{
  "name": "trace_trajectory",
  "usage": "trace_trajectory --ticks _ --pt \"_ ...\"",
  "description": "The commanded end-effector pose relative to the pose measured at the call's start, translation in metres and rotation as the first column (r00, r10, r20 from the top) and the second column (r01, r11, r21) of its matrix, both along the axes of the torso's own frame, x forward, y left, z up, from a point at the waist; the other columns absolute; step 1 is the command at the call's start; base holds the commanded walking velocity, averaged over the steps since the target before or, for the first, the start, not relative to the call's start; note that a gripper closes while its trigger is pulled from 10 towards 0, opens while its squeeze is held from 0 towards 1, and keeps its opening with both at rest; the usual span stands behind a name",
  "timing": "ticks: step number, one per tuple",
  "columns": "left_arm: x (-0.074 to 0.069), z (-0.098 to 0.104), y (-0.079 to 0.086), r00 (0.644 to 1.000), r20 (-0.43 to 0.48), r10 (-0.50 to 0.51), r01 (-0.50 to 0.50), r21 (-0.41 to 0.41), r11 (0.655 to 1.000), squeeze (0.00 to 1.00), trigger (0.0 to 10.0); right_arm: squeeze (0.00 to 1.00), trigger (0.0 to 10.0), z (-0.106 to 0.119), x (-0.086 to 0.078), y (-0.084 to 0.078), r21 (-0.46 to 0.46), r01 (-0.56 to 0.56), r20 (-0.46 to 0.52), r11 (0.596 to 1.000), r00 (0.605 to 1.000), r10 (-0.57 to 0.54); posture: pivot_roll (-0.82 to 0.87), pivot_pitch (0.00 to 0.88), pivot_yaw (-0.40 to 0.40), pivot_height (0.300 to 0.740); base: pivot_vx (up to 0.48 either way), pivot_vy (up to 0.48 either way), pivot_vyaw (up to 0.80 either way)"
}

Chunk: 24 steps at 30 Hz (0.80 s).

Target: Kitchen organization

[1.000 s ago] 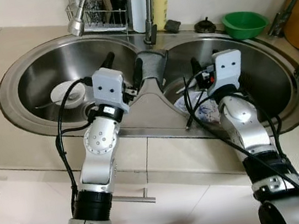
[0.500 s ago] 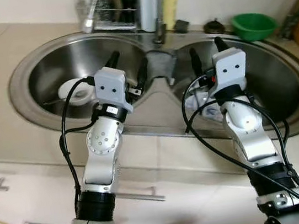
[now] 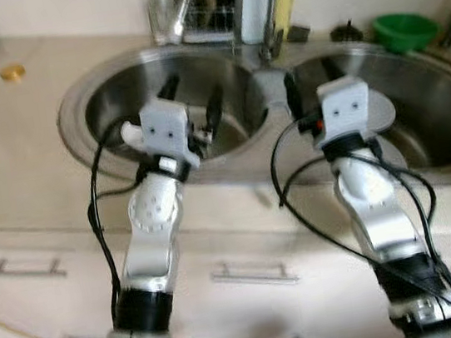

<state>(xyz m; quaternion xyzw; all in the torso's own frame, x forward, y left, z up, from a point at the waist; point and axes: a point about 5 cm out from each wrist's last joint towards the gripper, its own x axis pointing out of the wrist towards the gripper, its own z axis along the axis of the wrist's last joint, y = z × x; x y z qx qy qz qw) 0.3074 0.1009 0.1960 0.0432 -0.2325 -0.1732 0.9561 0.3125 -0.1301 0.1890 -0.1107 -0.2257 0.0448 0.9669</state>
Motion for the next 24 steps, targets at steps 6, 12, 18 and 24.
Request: trace_trajectory --ticks 6,12,18,24 --pt "0.000 0.005 0.002 1.000 0.021 0.001 -0.001 -0.002 1.000 0.00 10.0 0.00 10.0 0.007 -0.002 0.002 -0.009 -0.005 0.031 1.000 0.999 0.006 0.04 0.000 -0.084 0.740 0.000 0.480 0.00" --pt "0.000 0.005 0.002 1.000 0.022 -0.001 0.001 -0.002 1.000 0.00 10.0 0.00 10.0 0.005 -0.006 -0.001 -0.025 0.007 0.037 1.000 0.999 -0.006 0.04 0.000 -0.084 0.740 0.000 0.480 0.00" --pt "-0.002 0.004 0.000 0.999 0.032 -0.010 0.010 -0.007 1.000 0.00 10.0 0.00 10.0 0.001 -0.011 -0.009 -0.032 0.026 0.028 0.999 0.999 -0.025 0.03 0.000 -0.081 0.740 0.000 0.226 0.00" --pt "-0.003 0.003 -0.001 0.999 0.035 -0.016 0.016 -0.010 1.000 0.00 10.0 0.00 10.0 -0.004 -0.014 -0.017 -0.017 0.043 0.007 0.999 0.999 -0.043 0.03 0.000 -0.081 0.740 0.000 0.000 0.00"
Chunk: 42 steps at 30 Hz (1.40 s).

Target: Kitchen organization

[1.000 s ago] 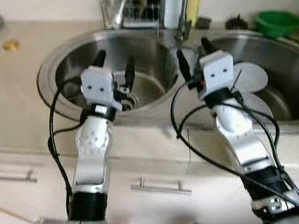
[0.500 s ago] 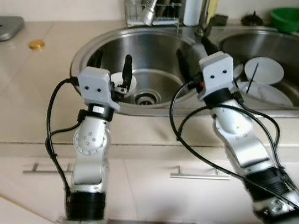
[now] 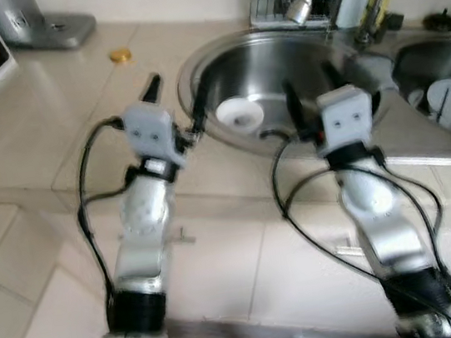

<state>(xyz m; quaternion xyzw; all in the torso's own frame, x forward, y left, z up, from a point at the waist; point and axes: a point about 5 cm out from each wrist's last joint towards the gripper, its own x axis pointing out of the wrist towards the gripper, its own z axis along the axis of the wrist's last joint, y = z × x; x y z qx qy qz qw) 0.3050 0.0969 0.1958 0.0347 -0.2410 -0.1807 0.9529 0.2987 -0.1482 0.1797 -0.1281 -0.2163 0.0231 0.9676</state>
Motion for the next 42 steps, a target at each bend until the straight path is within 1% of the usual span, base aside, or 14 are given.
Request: trace_trajectory --ticks 1,7,11,16,17,19,42 --pt "-0.0005 0.0035 0.0028 1.000 0.021 0.004 -0.004 0.006 1.000 0.00 10.0 0.00 10.0 0.0045 -0.0013 0.0004 0.007 -0.008 0.014 1.000 1.000 0.008 0.03 0.000 -0.081 0.740 0.000 0.000 -0.47" --pt "-0.0008 0.0019 0.0013 1.000 0.018 0.001 -0.001 0.016 1.000 0.00 10.0 0.00 10.0 -0.0008 -0.0061 0.0001 0.019 -0.015 -0.001 1.000 1.000 0.015 0.02 0.000 -0.081 0.740 0.000 0.000 -0.80" --pt "-0.0007 0.0000 0.0005 1.000 0.011 0.004 -0.004 0.041 0.999 0.00 10.0 0.00 10.0 -0.0011 -0.0076 0.0016 0.021 -0.022 0.001 1.000 1.000 0.022 0.02 0.000 -0.079 0.740 0.000 -0.424 -0.80" --pt "0.0001 0.0012 0.0015 1.000 0.015 0.001 -0.002 0.027 1.000 0.00 10.0 0.00 10.0 -0.0002 -0.0062 0.0021 0.025 -0.026 0.005 0.999 1.000 0.026 0.02 0.000 -0.076 0.740 0.000 -0.477 -0.80" --pt "0.0001 0.0015 0.0018 1.000 0.014 0.000 0.000 0.011 1.000 0.00 10.0 0.00 10.0 -0.0002 -0.0059 0.0021 0.027 -0.026 0.004 0.999 1.000 0.025 0.02 0.000 -0.077 0.740 0.000 0.000 -0.80" --pt "0.0002 0.0023 0.0023 1.000 0.018 0.000 0.000 0.003 1.000 0.00 10.0 0.00 10.0 -0.0001 -0.0057 0.0022 0.030 -0.025 0.003 0.999 1.000 0.025 0.02 0.000 -0.077 0.740 0.000 0.000 -0.80" --pt "0.0031 0.0013 0.0016 1.000 0.009 0.004 -0.005 0.039 0.999 0.00 10.0 0.00 10.0 -0.0008 -0.0018 -0.0003 0.049 0.002 -0.006 0.999 1.000 -0.001 0.02 0.000 -0.075 0.740 0.000 0.000 -0.80"
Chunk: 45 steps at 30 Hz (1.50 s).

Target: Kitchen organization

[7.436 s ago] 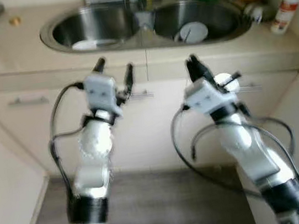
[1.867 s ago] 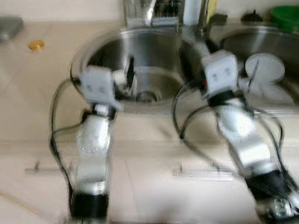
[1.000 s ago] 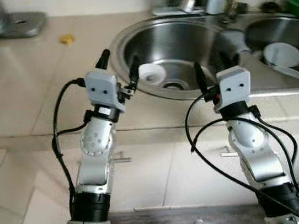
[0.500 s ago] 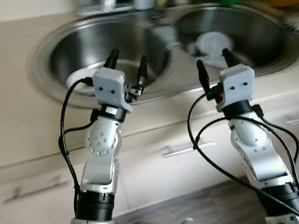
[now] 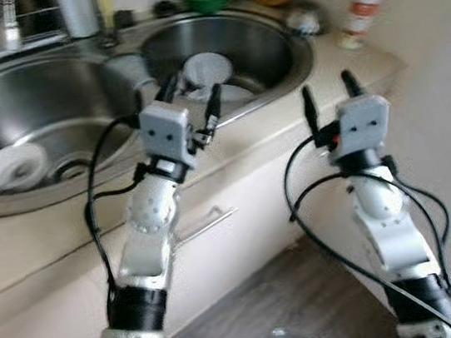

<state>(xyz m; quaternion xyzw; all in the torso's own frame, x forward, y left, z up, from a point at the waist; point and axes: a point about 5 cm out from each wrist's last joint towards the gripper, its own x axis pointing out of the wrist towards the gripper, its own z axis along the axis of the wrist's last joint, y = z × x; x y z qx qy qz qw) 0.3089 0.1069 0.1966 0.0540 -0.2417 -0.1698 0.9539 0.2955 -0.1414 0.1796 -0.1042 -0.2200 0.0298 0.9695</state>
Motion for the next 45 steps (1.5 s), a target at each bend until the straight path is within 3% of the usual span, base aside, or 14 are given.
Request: trace_trajectory --ticks 1,12,21,31,45 --pt "-0.0010 0.0004 -0.0084 1.000 -0.002 -0.026 0.026 0.009 1.000 0.00 10.0 0.00 10.0 -0.0008 0.0011 -0.0072 0.005 0.027 -0.011 1.000 1.000 -0.027 0.02 0.000 -0.075 0.740 0.000 -0.281 -0.80" --pt "-0.0013 -0.0008 -0.0091 1.000 -0.009 -0.027 0.027 0.009 1.000 0.00 10.0 0.00 10.0 -0.0020 0.0016 -0.0091 0.008 0.039 -0.019 0.999 0.999 -0.039 0.02 0.000 -0.076 0.740 0.000 -0.441 -0.80" --pt "-0.0009 -0.0021 -0.0097 0.999 -0.017 -0.027 0.027 0.009 1.000 0.00 10.0 0.00 10.0 -0.0022 0.0029 -0.0112 0.017 0.050 -0.026 0.999 0.998 -0.049 0.02 0.000 -0.076 0.740 0.000 0.000 -0.80" --pt "-0.0008 -0.0025 -0.0103 1.000 -0.019 -0.025 0.025 0.008 1.000 0.00 10.0 0.00 10.0 -0.0022 0.0039 -0.0118 0.014 0.054 -0.030 0.998 0.998 -0.054 0.02 0.000 -0.078 0.740 0.000 -0.480 -0.80" --pt "-0.0010 -0.0038 -0.0107 0.999 -0.023 -0.027 0.027 0.000 1.000 0.00 10.0 0.00 10.0 -0.0049 0.0064 -0.0158 0.025 0.083 -0.047 0.996 0.996 -0.082 0.02 0.000 -0.078 0.740 0.000 0.000 -0.80"
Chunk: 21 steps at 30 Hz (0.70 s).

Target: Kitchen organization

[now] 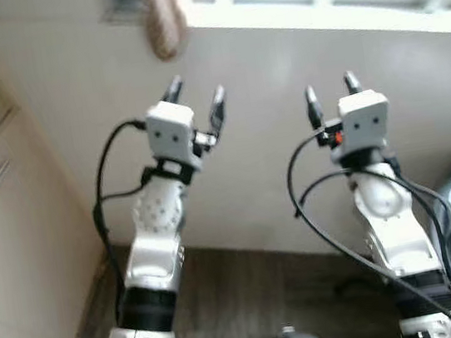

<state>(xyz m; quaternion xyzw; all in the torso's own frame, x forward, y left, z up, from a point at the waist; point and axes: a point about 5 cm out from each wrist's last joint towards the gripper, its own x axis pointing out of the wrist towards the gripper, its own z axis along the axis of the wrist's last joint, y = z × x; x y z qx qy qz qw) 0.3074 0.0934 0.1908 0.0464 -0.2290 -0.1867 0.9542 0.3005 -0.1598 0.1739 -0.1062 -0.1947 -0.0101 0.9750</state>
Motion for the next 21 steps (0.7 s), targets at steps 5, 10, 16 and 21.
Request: trace_trajectory --ticks 5,10,16,21 --pt "0.001 -0.001 0.003 1.000 -0.005 0.005 -0.005 0.008 1.000 0.00 10.0 0.00 10.0 -0.006 0.004 0.000 -0.035 0.034 -0.051 0.999 0.998 -0.036 0.01 0.000 -0.071 0.740 0.000 0.000 -0.64" --pt "0.001 -0.004 -0.002 1.000 -0.023 -0.014 0.014 0.018 1.000 0.00 10.0 0.00 10.0 -0.023 0.008 -0.007 -0.090 0.074 -0.162 0.993 0.983 -0.088 -0.01 0.000 -0.054 0.740 0.000 0.000 0.00" --pt "0.001 -0.007 -0.006 0.999 -0.037 -0.034 0.035 0.024 0.999 0.00 10.0 0.00 10.0 -0.033 0.006 -0.017 -0.069 0.144 -0.211 0.987 0.965 -0.156 -0.03 0.000 -0.036 0.740 0.000 0.000 0.00" --pt "0.000 -0.009 -0.008 0.998 -0.042 -0.042 0.043 0.023 0.999 0.00 10.0 0.00 10.0 -0.034 0.006 -0.030 -0.026 0.228 -0.230 0.973 0.946 -0.227 -0.03 0.000 -0.041 0.740 0.000 0.000 0.00"
